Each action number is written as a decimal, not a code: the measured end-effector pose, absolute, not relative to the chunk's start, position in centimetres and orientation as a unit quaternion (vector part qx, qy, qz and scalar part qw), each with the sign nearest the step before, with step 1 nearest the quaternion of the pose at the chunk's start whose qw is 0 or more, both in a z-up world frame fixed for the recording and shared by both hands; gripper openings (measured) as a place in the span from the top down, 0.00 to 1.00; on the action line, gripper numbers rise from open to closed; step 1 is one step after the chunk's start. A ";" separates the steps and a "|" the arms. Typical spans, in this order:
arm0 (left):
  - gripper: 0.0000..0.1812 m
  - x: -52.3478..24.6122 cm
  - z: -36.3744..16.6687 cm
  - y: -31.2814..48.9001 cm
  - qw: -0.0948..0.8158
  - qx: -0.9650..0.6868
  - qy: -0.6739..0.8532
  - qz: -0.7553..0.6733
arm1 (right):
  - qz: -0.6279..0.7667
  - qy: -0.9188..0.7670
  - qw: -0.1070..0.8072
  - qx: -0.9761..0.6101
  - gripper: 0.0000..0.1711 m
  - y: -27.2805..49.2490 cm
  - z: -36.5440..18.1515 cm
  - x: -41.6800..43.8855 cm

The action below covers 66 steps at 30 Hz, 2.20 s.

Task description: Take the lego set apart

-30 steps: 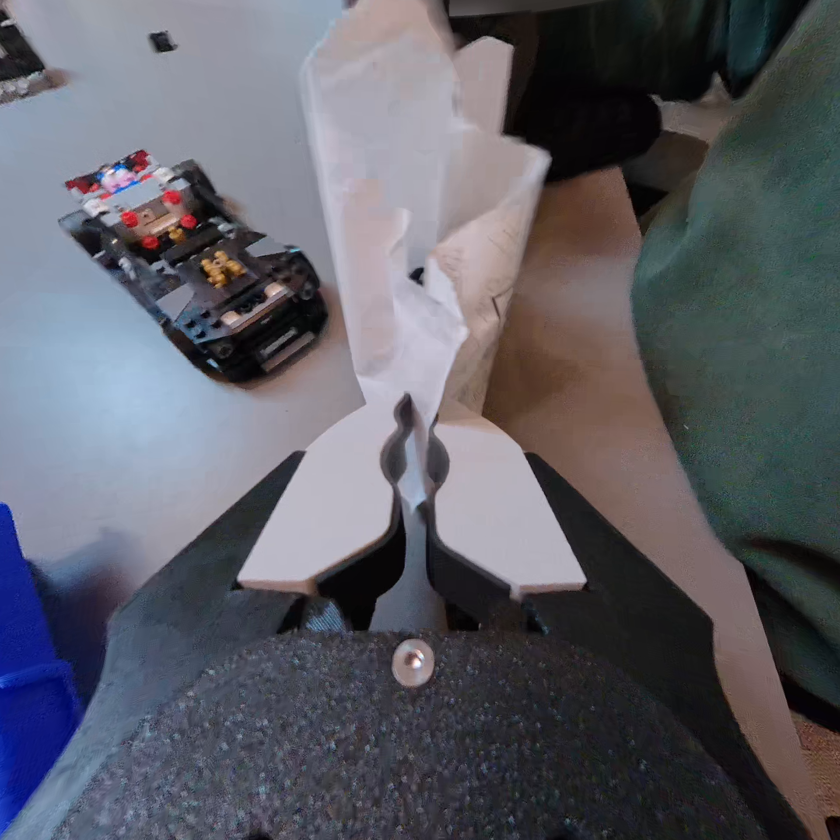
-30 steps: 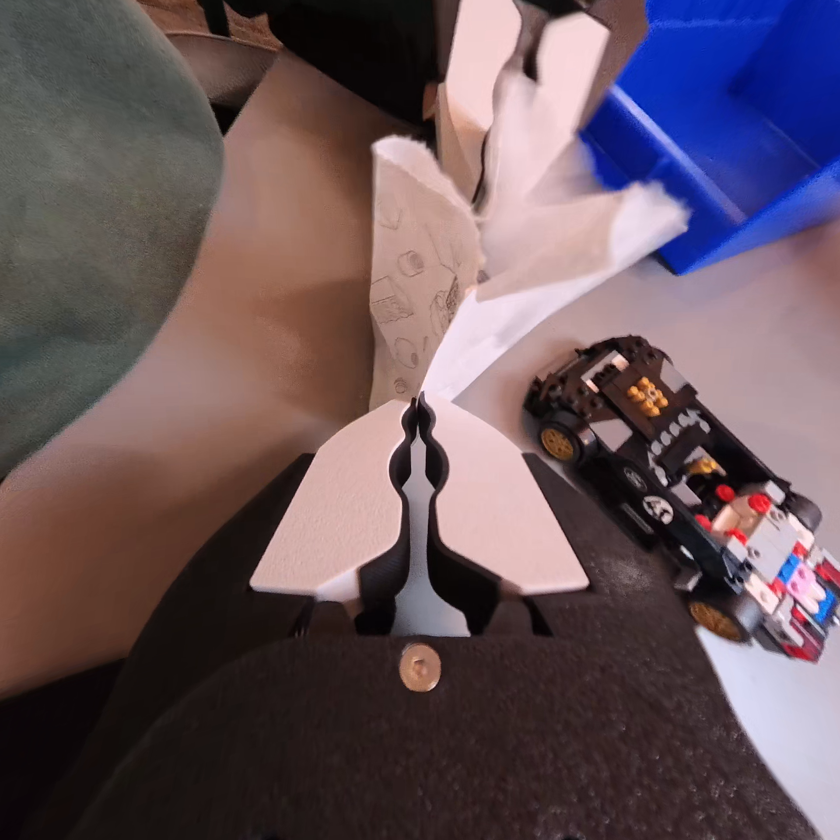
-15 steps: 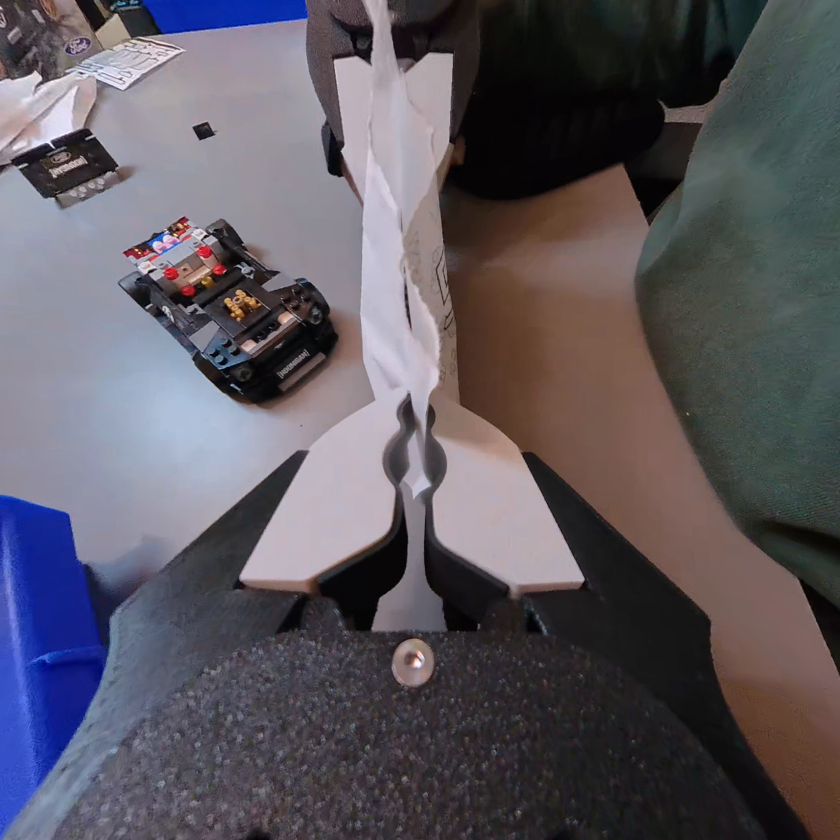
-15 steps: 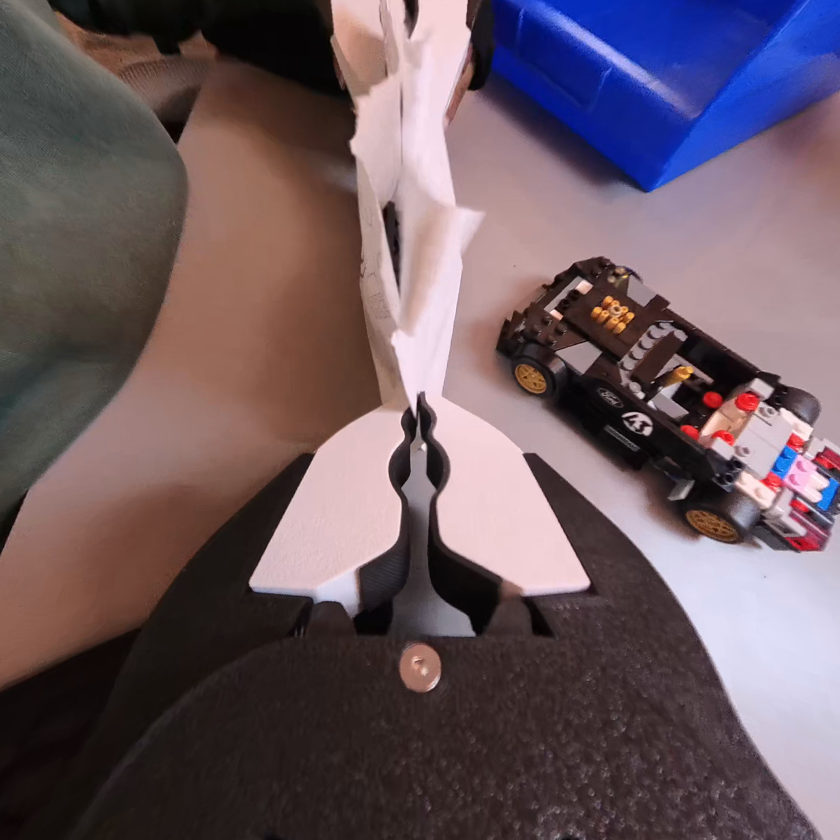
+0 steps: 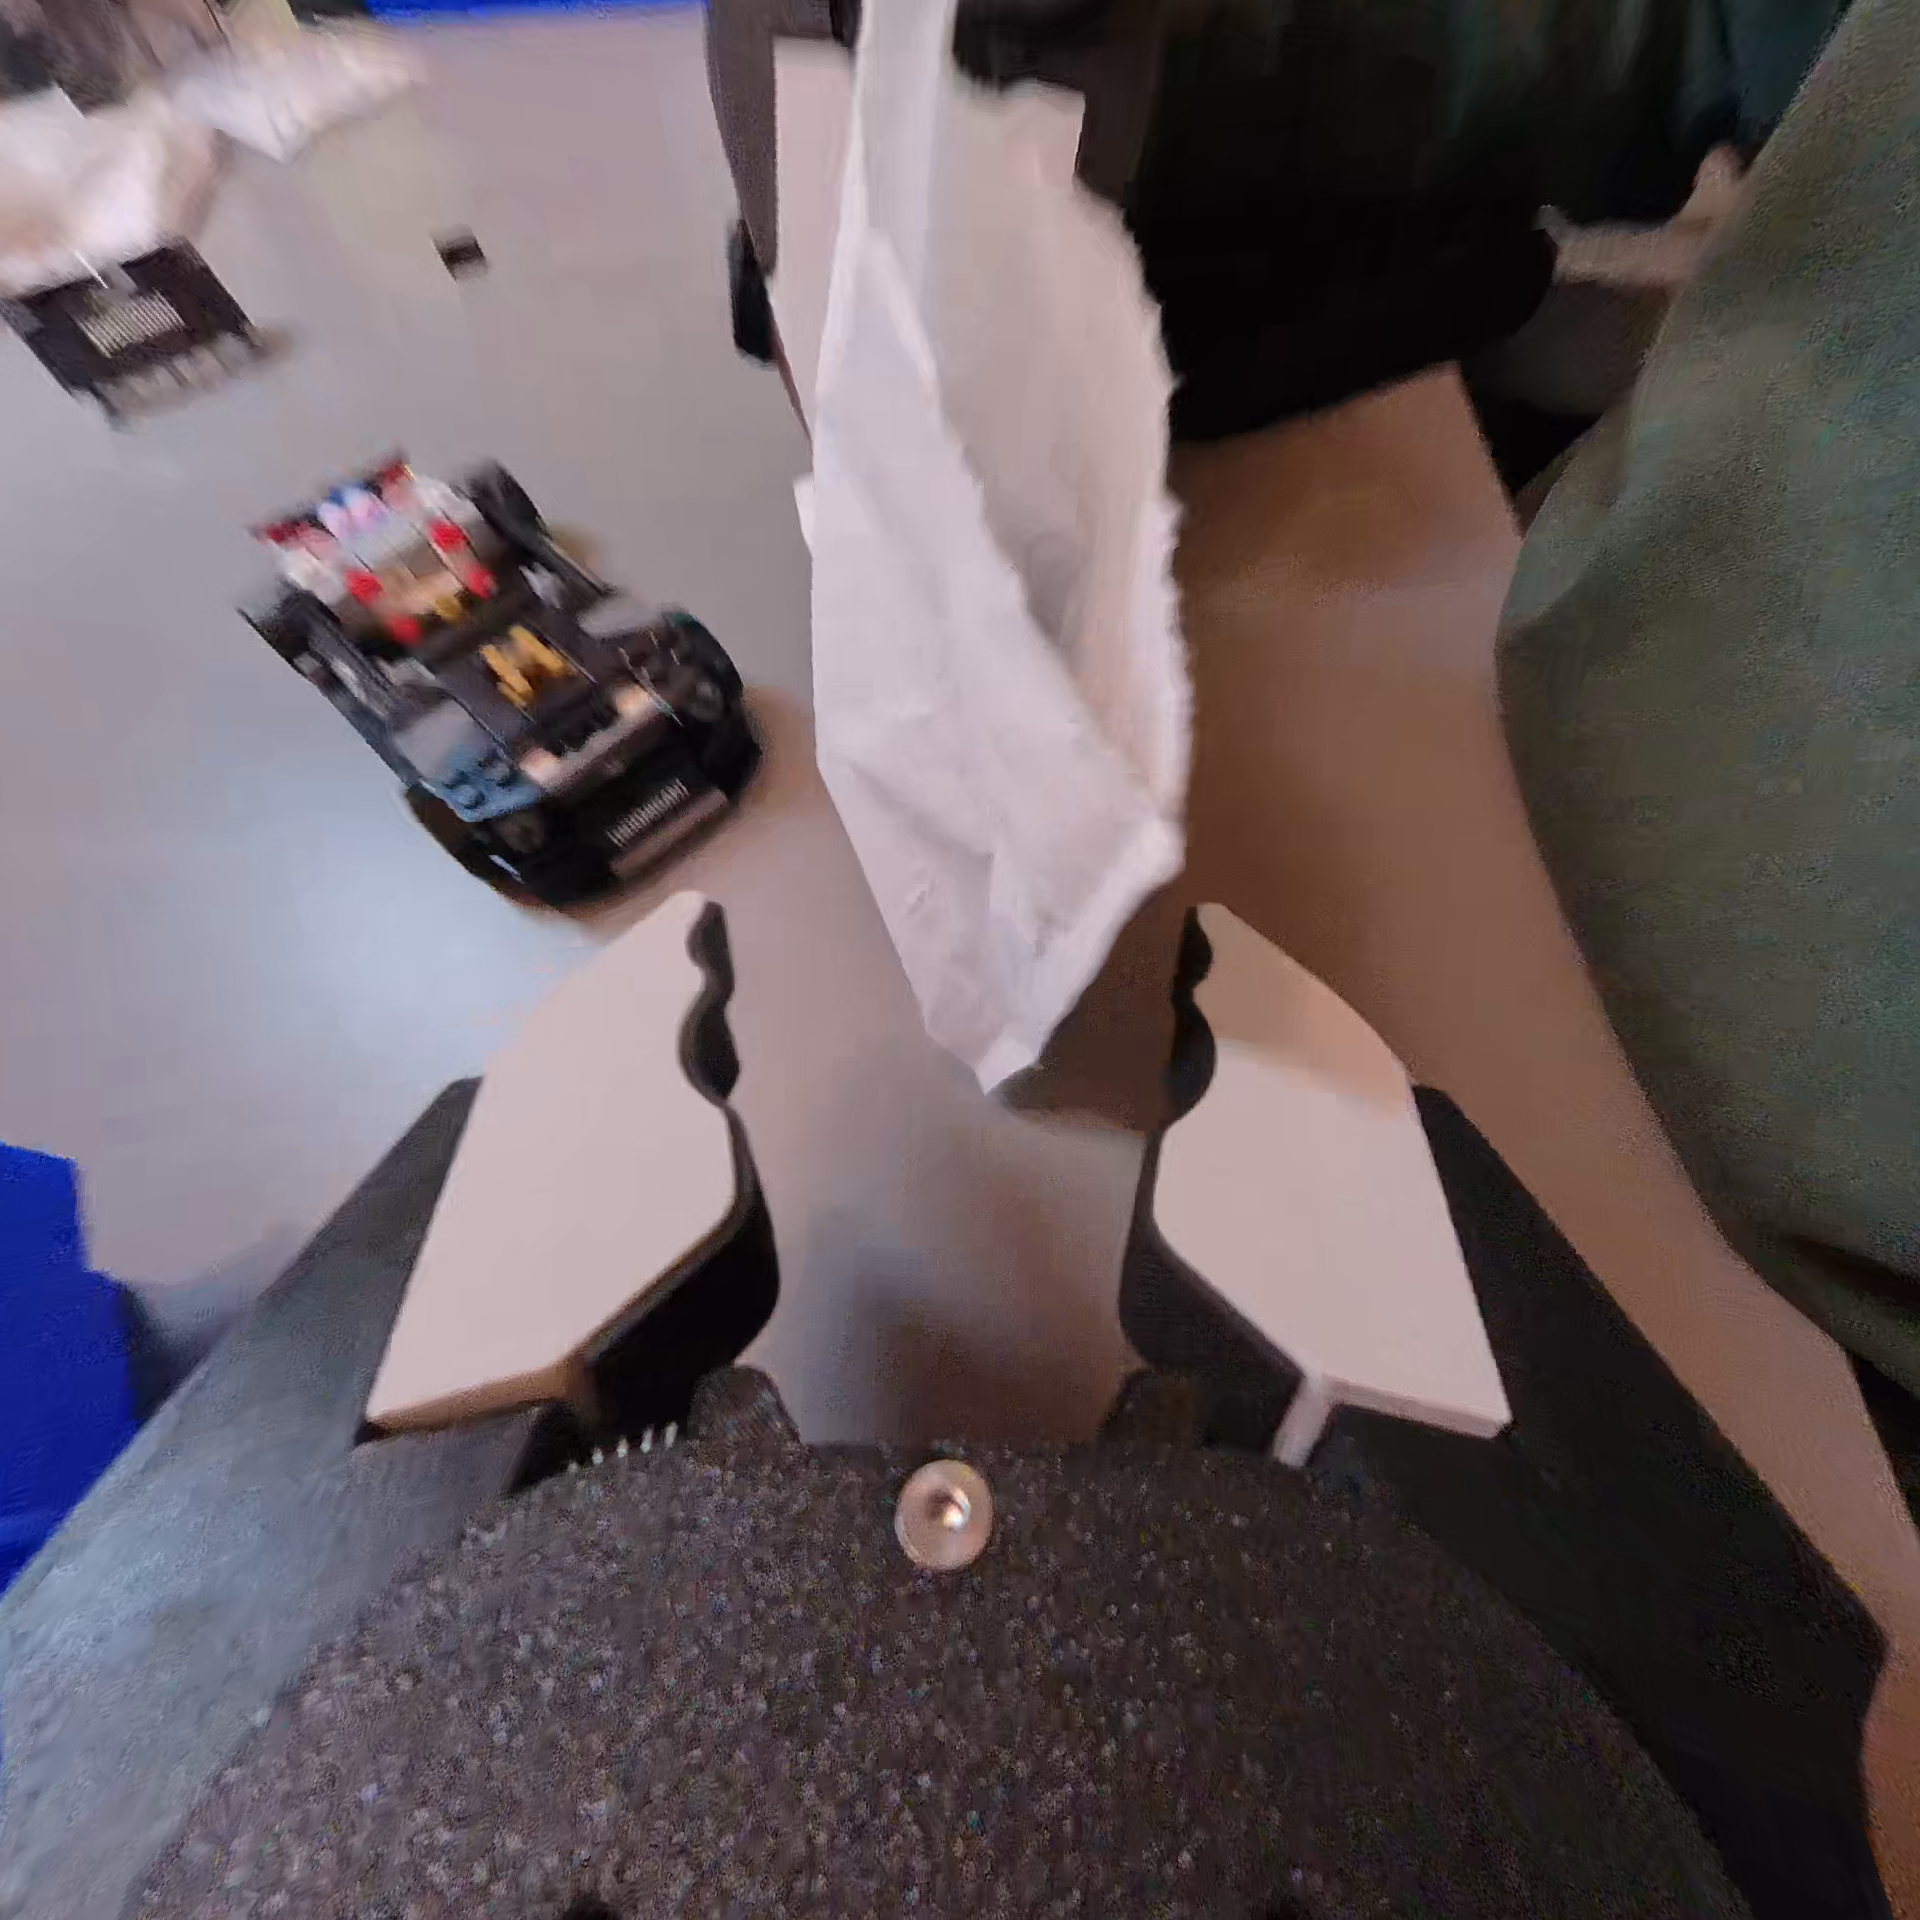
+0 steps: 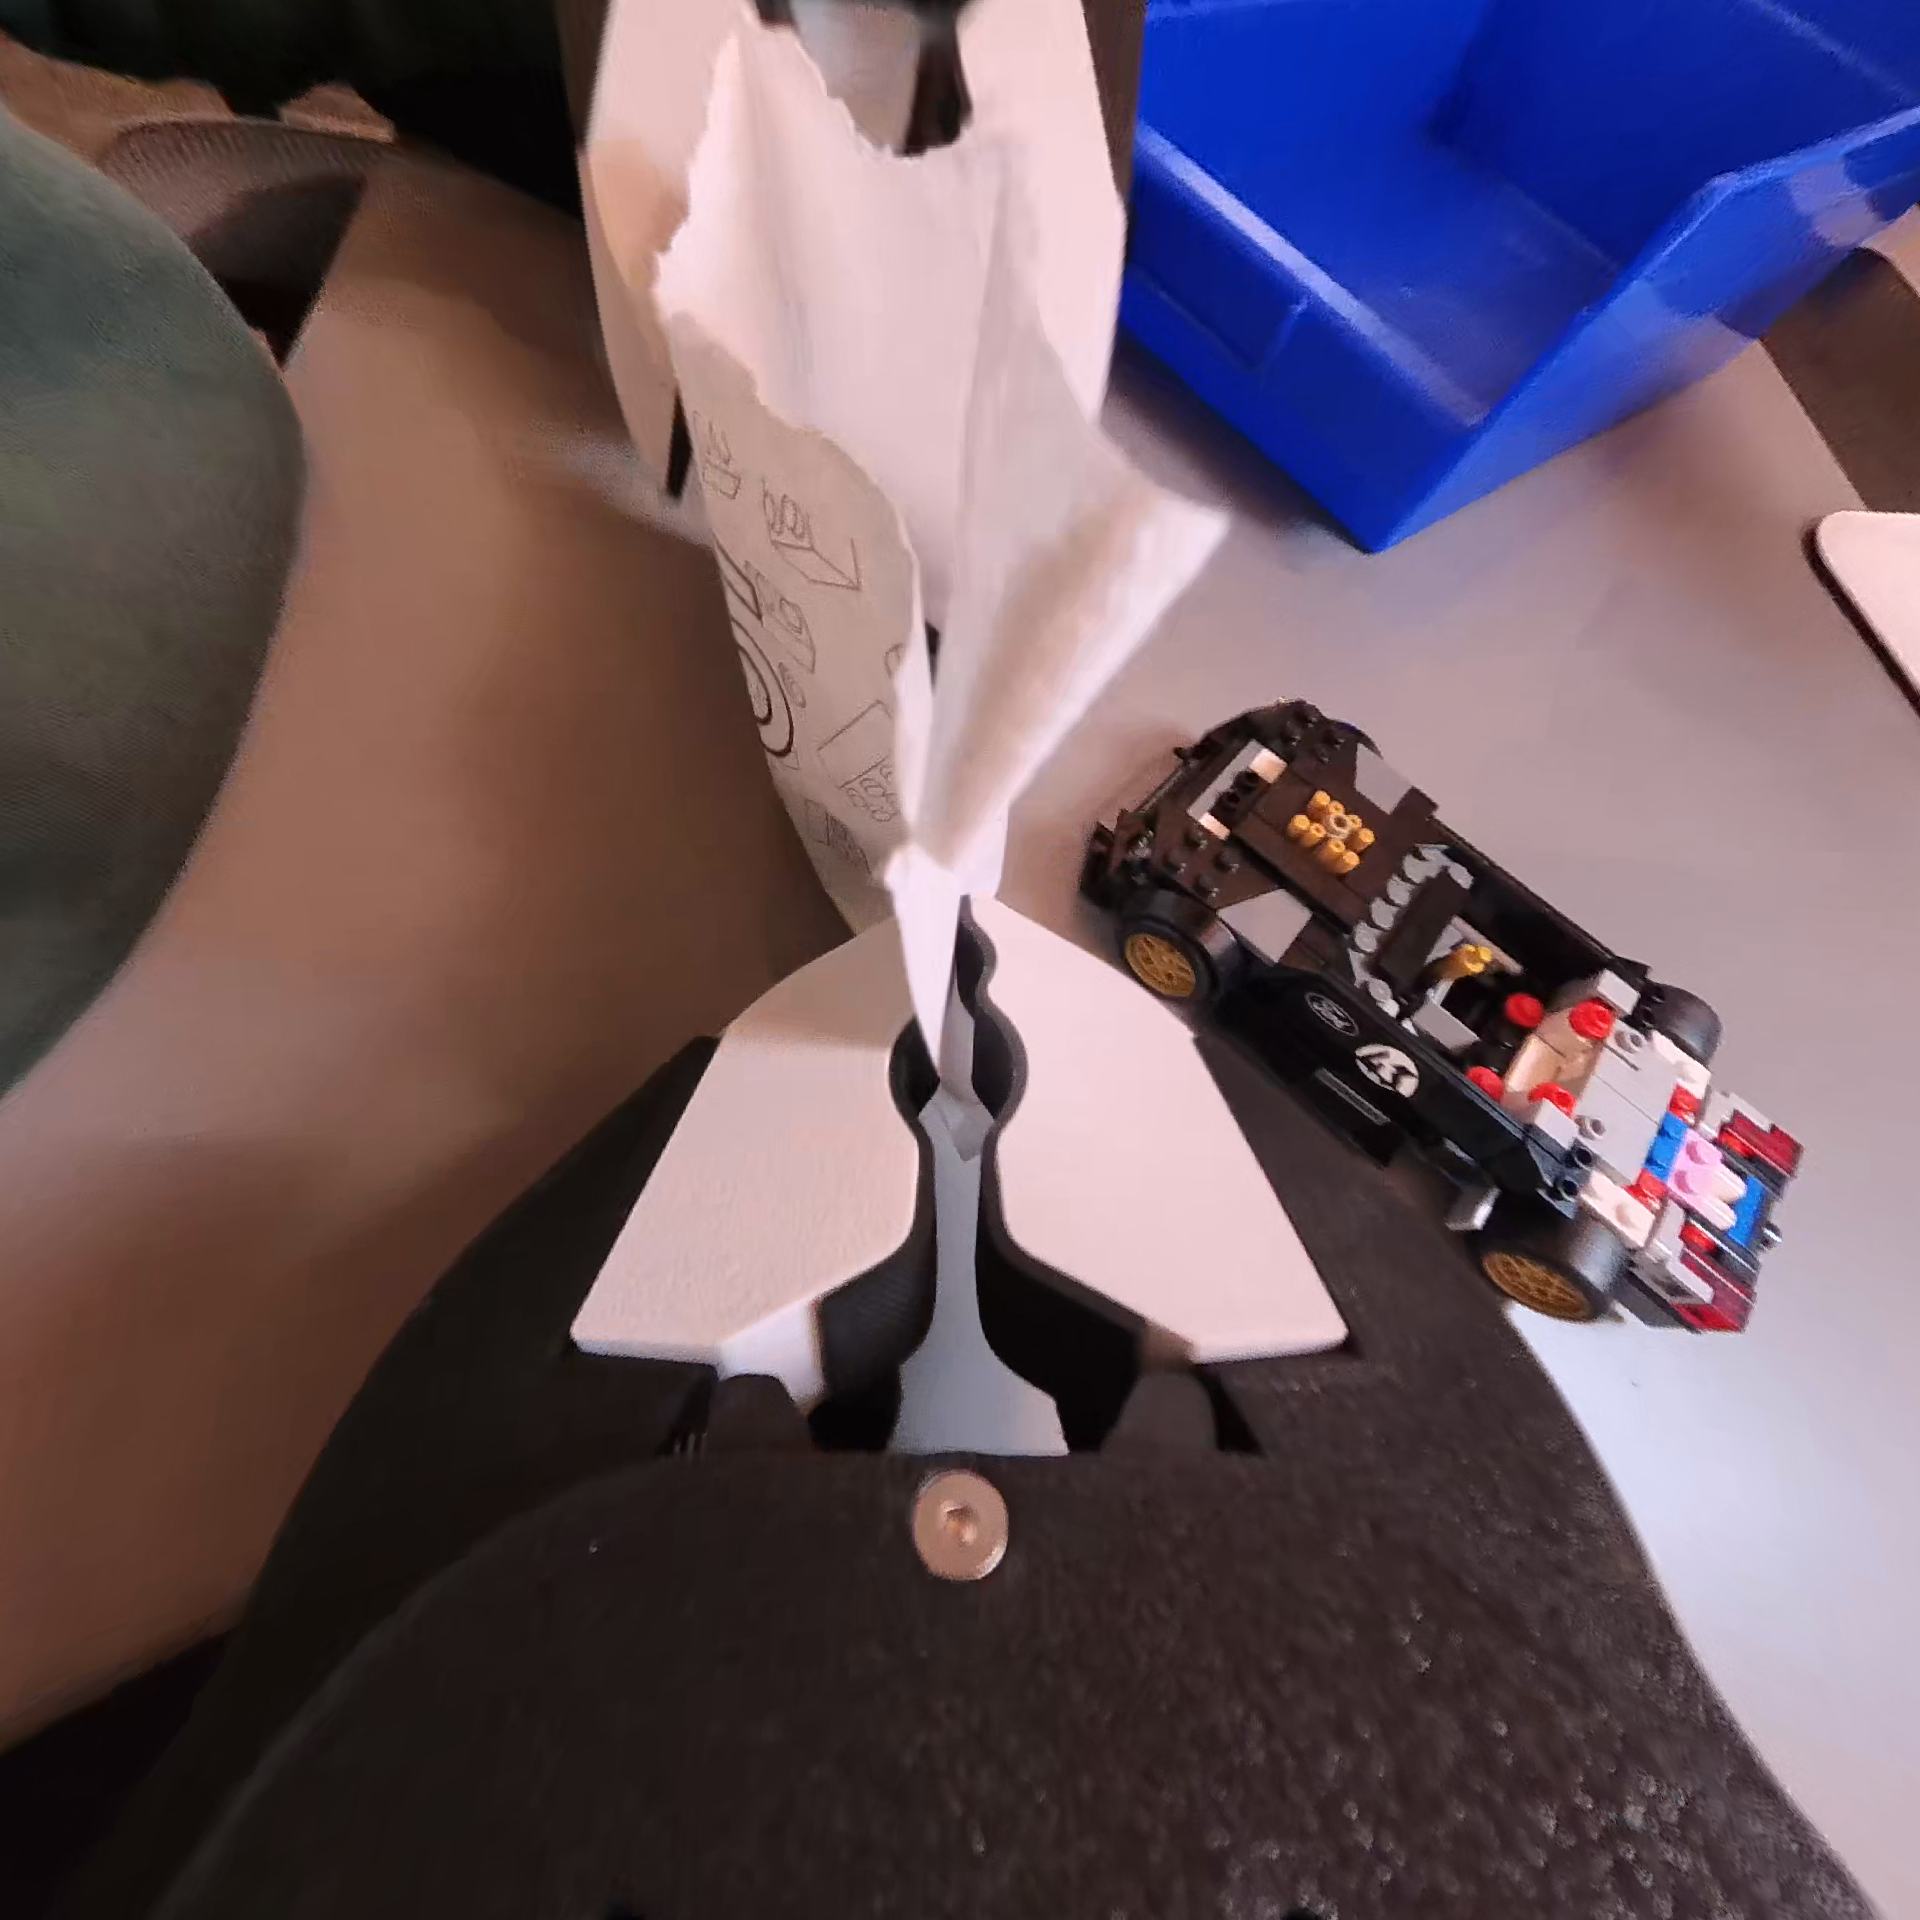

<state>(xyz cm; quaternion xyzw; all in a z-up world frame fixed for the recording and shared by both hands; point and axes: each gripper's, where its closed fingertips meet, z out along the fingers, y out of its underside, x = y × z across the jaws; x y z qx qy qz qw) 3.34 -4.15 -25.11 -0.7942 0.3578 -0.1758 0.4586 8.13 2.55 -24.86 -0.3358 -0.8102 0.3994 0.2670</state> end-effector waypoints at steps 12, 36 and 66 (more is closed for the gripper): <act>0.90 4.4 -26.4 -4.3 0.425 -0.786 0.428 -0.138 | 0.438 -0.818 0.191 -0.321 1.00 1.3 -24.5 9.9; 0.89 5.5 -25.8 -4.1 0.438 -0.786 0.393 -0.188 | 0.445 -0.808 0.195 -0.334 0.94 -0.1 -25.2 8.4; 0.89 6.0 -23.4 -3.0 0.460 -0.786 0.290 -0.294 | 0.505 -0.765 0.194 -0.350 0.96 -0.5 -23.2 7.7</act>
